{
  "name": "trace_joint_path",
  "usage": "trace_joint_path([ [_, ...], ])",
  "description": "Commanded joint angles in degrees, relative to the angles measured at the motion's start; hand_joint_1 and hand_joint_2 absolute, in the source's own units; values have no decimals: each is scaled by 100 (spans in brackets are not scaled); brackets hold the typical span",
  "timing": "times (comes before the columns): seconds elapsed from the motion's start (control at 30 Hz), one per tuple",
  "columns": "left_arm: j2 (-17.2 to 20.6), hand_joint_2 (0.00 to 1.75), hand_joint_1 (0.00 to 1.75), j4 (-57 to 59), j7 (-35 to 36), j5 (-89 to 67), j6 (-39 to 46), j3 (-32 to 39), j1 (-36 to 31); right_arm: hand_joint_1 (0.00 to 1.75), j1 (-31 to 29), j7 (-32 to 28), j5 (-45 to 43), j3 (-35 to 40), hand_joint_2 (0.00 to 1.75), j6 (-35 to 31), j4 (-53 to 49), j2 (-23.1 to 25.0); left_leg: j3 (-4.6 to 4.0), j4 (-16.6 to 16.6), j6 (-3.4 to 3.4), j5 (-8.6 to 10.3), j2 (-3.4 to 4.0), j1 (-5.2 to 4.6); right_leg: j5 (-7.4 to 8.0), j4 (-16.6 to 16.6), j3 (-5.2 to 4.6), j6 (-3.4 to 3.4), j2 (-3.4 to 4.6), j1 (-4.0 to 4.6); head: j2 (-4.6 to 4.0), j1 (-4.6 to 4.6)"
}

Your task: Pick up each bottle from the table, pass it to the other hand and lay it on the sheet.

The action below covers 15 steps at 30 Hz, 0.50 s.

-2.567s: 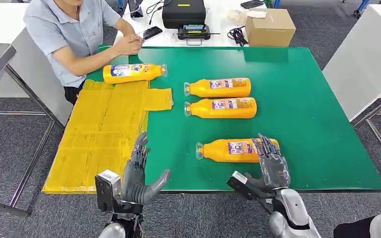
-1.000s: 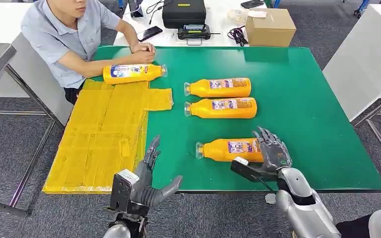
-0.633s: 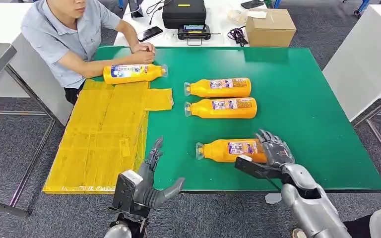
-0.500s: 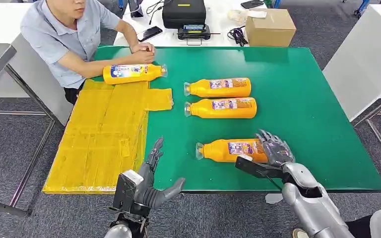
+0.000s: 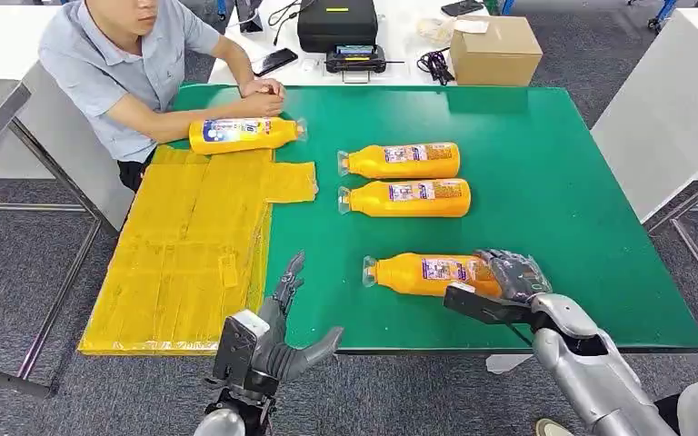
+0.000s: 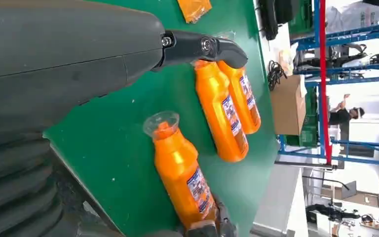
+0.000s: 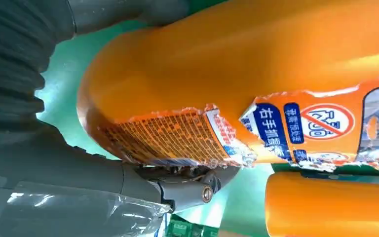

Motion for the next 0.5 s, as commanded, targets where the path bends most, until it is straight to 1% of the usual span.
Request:
trace_joint_path([
  [0.03,72,175,0,458,-70,39,-28,-188,-305,175,-50,-404,-491,225,175,-64,469,3,20,-6,-11,-4,-3,7,-5,-8,23,-12,-6,7,0,0],
  [0.1,68,175,0,455,-85,41,-21,-186,-305,175,-7,-487,-612,168,175,-71,459,51,21,-6,-11,-5,0,9,-5,-9,24,-13,-3,10,0,0],
  [0.13,55,175,0,451,-166,38,28,-172,-305,175,59,-640,-932,7,175,3,440,134,31,-4,-16,-11,-1,13,-10,-10,36,-18,-5,15,0,0],
  [0.2,10,175,0,444,-309,12,174,-122,-303,175,148,-753,-1069,-132,175,-122,359,209,21,-7,-10,-5,3,8,-3,-10,22,-11,0,9,0,0],
  [0.23,-49,175,0,407,-489,66,310,-44,-281,175,234,-987,-1380,-292,175,-67,287,318,31,-5,-15,-10,5,12,-8,-11,33,-17,0,13,0,0],
  [0.3,-126,175,0,392,-698,226,461,50,-269,175,332,-1154,-1836,-554,175,133,212,464,15,-4,-10,-4,1,11,-3,-9,17,-11,-2,12,0,0],
  [0.33,-216,175,0,440,-706,538,593,191,-249,175,374,-1048,-2107,-712,175,299,181,532,26,-5,-15,-8,2,13,-7,-9,27,-16,-2,14,0,-2],
  [0.47,-181,175,0,512,-756,631,613,172,-274,175,352,-1033,-2125,-733,175,326,188,493,19,-6,-11,-5,8,8,-3,-7,18,-12,5,9,0,0],
  [0.5,-177,175,0,521,-770,641,616,170,-271,175,343,-1034,-2131,-740,175,336,200,483,28,-6,-16,-9,10,12,-6,-9,28,-18,5,13,0,-2],
])
